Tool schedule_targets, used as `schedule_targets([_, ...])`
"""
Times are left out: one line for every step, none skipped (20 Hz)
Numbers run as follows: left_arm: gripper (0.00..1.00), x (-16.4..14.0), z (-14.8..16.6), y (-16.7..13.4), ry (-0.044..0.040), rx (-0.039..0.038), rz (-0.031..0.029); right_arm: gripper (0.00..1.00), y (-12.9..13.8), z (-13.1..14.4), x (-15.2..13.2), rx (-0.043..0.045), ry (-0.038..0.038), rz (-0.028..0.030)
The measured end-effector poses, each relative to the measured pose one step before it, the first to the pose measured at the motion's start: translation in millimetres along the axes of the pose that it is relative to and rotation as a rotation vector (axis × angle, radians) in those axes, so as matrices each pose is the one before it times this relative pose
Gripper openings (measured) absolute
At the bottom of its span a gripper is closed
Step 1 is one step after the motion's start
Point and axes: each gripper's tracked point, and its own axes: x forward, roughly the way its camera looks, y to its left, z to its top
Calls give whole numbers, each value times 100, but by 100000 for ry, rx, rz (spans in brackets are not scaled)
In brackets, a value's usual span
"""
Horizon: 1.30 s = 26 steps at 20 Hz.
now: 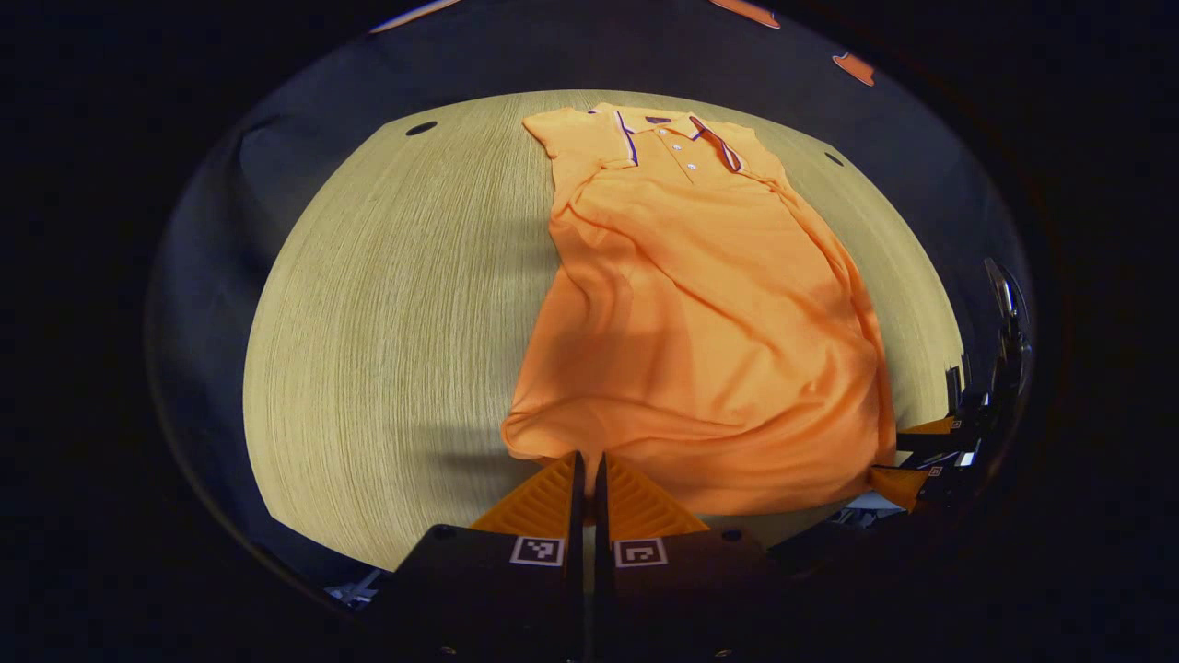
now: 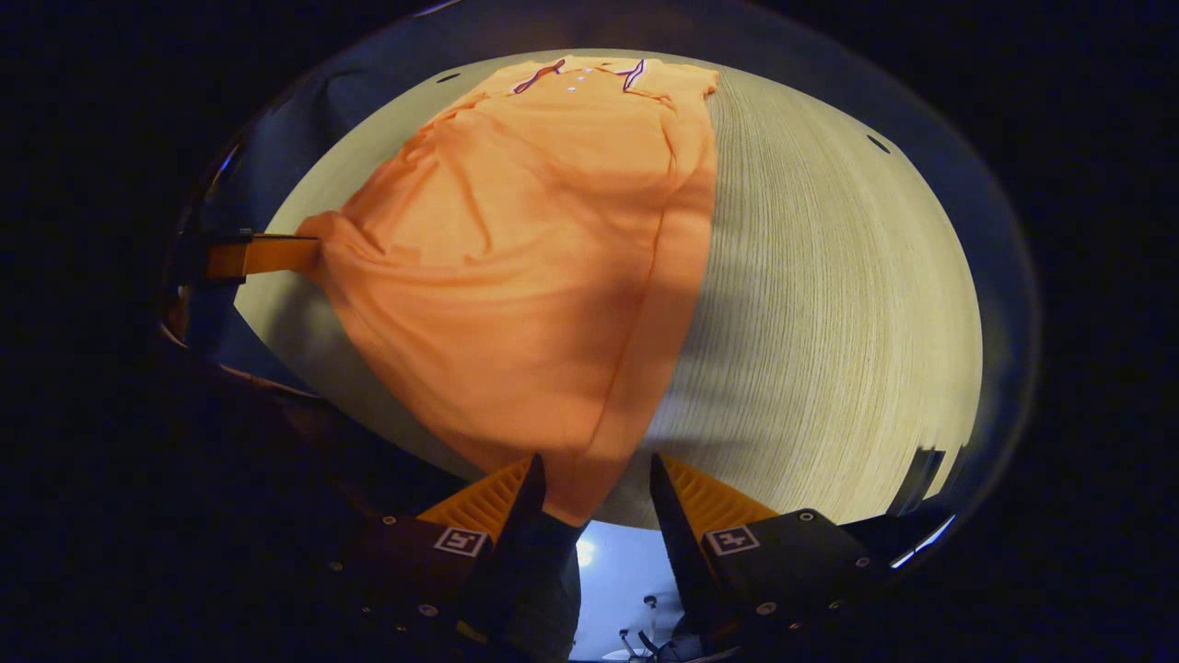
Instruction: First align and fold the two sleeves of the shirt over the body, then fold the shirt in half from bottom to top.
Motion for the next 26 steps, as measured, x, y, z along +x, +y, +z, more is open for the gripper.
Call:
schedule_targets([6,-86,63,81,-156,224,33,71,-221,-439,-98,-1933,2066,-1197])
schedule_targets([5,80,-5,-113,56,203,-254,71,-277,267,162,786,-214,-812])
schedule_targets([6,-42,-103,-34,158,177,-347,61,-240,-160,-140,1382,1062,-106])
schedule_targets([5,111,38,-168,205,69,-807,55,-186,263,132,2133,-1090,1042])
schedule_targets([6,76,58,-104,-100,-91,-181,30,20,250,65,6704,-1395,485])
schedule_targets([5,73,72,-30,-206,-157,-139,4,272,219,-61,362,-70,2243])
schedule_targets([5,20,118,48,-205,-167,218,8,177,-129,-92,-328,200,1425])
schedule_targets([5,-67,51,-3,-433,-62,-44,8,268,110,-46,3069,-1425,2988])
schedule_targets([5,-61,28,198,-159,395,195,8,993,479,-126,3912,-2132,6024])
schedule_targets([5,-21,22,20,-138,195,129,7,709,158,-53,2641,17,4284])
schedule_targets([5,14,113,44,-177,61,256,6,481,247,59,2086,-586,3754])
schedule_targets([6,-53,-5,120,-28,65,133,5,-214,435,-434,895,-2185,975])
schedule_targets([5,-93,110,-42,115,178,321,5,19,659,-217,44,-2359,552])
schedule_targets([5,-89,167,-66,-231,654,241,4,-360,663,-400,-849,-1898,-2328])
schedule_targets([5,-29,292,-119,-632,1216,429,4,-13,766,-96,-1063,-1027,526])
schedule_targets([5,-116,476,-79,-1025,1551,152,4,-288,775,-103,-631,-1918,-1983])
schedule_targets([5,-98,453,-80,-683,1058,32,4,-114,672,189,483,-393,630])
schedule_targets([6,34,420,-110,-220,674,-69,4,-129,-186,316,1101,2163,-225])
schedule_targets([6,71,178,-7,81,64,204,3,-403,-847,301,1635,3097,-946])
schedule_targets([6,-119,262,80,-594,-350,-209,3,-320,-190,73,1540,168,-693])
schedule_targets([6,-128,-46,111,-215,-698,-123,2,-183,-280,-65,-115,509,-630])
schedule_targets([6,96,-248,85,609,-936,-103,2,-177,-813,-90,-81,2422,-819])
schedule_targets([6,-28,-78,98,598,-857,-160,2,130,-276,-365,410,-201,357])
schedule_targets([6,-152,-29,-82,307,-749,-330,2,380,-288,-550,1103,-297,1432])
schedule_targets([6,-248,228,-112,-664,-794,-624,2,448,122,-679,1316,-1505,1557])
schedule_targets([6,-302,367,-217,-720,-483,-1059,2,250,482,-396,2056,-2036,1857])
